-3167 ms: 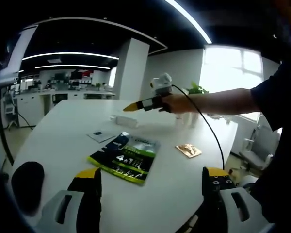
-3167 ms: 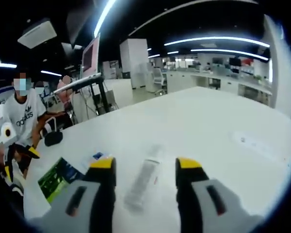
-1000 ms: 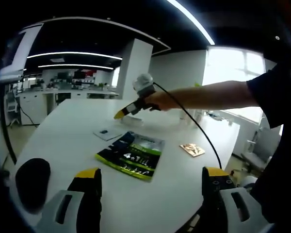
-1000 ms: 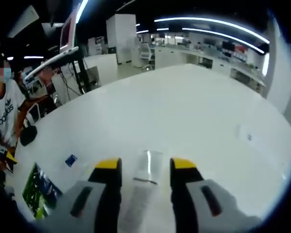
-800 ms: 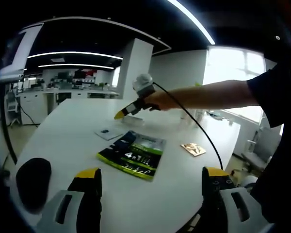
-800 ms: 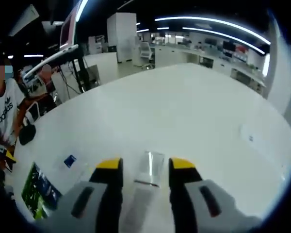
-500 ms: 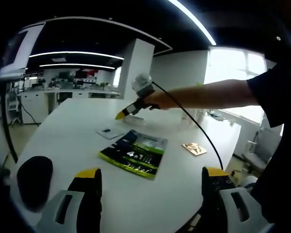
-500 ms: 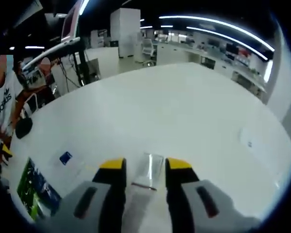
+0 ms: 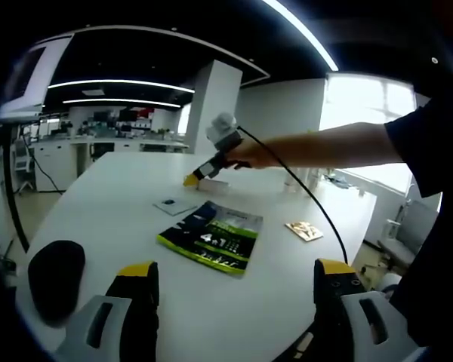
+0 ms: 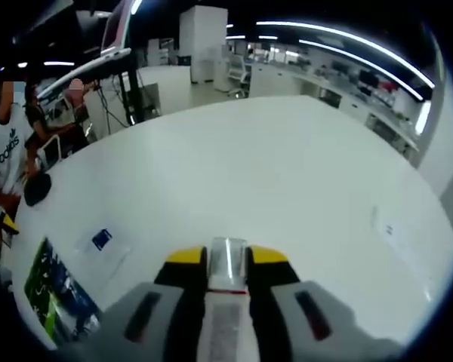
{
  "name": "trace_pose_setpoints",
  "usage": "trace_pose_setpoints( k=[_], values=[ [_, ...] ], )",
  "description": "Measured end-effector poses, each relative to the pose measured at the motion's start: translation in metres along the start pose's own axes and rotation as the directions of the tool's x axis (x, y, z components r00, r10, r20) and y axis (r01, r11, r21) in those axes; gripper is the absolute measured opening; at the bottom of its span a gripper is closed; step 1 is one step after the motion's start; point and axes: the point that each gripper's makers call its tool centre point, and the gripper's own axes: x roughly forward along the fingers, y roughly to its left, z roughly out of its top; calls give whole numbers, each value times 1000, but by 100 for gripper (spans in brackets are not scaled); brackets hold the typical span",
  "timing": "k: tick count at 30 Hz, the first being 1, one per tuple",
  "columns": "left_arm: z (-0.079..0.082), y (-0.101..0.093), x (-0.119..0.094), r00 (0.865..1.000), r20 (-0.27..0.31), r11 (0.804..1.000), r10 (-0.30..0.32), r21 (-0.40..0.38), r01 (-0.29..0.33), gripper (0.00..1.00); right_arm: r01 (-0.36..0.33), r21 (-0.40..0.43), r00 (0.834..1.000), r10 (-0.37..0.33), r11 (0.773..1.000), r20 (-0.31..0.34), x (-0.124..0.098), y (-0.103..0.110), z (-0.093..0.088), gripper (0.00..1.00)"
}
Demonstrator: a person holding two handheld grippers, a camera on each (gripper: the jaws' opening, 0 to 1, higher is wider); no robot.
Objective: Arrange the skincare products in the storage area until every visible bottle or jar stands upright without overlapping.
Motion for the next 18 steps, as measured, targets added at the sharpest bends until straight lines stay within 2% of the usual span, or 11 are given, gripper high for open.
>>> trace_pose_setpoints(
  k=[4, 10, 12, 17, 18],
  values=[
    [0, -1, 1, 1000, -1, 1000, -2, 0, 2, 86, -14, 40, 998, 11, 999, 64, -9, 0, 9, 20],
    [2, -3, 3, 1000, -1, 1000, -7, 4, 7, 86, -65, 133, 982, 40, 989, 184, -25, 4, 21, 20],
    [2, -5, 4, 1000, 1, 1000, -9, 6, 9, 86, -66, 147, 979, 35, 987, 202, -31, 3, 22, 20],
    [3, -8, 5, 1000, 0, 1000, -15, 11, 15, 85, -77, 158, 953, 26, 984, 303, -50, 2, 37, 19],
    [3, -9, 5, 1000, -2, 1000, -16, 12, 16, 85, -97, 165, 932, 31, 981, 361, -56, 3, 45, 19]
  ],
)
